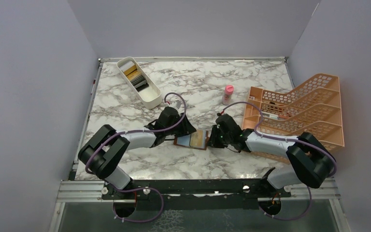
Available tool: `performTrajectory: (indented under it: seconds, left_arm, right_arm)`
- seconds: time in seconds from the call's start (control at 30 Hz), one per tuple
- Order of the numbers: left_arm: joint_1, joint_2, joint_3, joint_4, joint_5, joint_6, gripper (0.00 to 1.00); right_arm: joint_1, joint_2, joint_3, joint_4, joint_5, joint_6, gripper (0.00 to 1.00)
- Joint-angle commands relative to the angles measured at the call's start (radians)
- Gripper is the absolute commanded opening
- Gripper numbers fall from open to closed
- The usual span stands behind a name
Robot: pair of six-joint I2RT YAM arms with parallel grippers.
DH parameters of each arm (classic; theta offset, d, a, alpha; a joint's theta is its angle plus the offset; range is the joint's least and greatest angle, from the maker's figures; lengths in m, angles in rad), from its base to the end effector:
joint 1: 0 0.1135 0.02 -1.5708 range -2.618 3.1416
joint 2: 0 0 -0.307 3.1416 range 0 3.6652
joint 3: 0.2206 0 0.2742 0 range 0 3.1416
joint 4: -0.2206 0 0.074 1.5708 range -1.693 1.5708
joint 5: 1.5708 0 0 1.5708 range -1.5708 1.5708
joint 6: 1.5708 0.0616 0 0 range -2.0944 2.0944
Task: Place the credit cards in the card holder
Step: Insert the credit card into the card holder.
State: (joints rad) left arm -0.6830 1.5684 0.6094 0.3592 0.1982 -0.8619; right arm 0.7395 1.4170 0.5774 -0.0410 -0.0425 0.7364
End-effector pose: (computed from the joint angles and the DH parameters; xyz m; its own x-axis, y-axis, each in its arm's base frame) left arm 0.2506 -0.2196 0.1601 -0.8504 -0.2675 -0.4530 0.1525 0.6987 -0.6989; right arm 0.2070 0.1924 0.1533 -0.8877 0.0985 -0.4497 -0.1310 0.8824 0.4519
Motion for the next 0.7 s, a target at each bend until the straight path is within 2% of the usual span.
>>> performTrajectory:
  seconds: [0.0,0.67]
  left_arm:
    - [-0.006,-0.056,0.039,-0.105,-0.079,0.061,0.4]
    - [-0.046,0.052,0.052,-0.017,-0.005,0.022,0.4]
  right_arm:
    - [0.004,-0.035,-0.011,-0.042,0.012,0.004,0.21]
    - [0.004,-0.024,-0.013,-0.03,0.015,0.0,0.21]
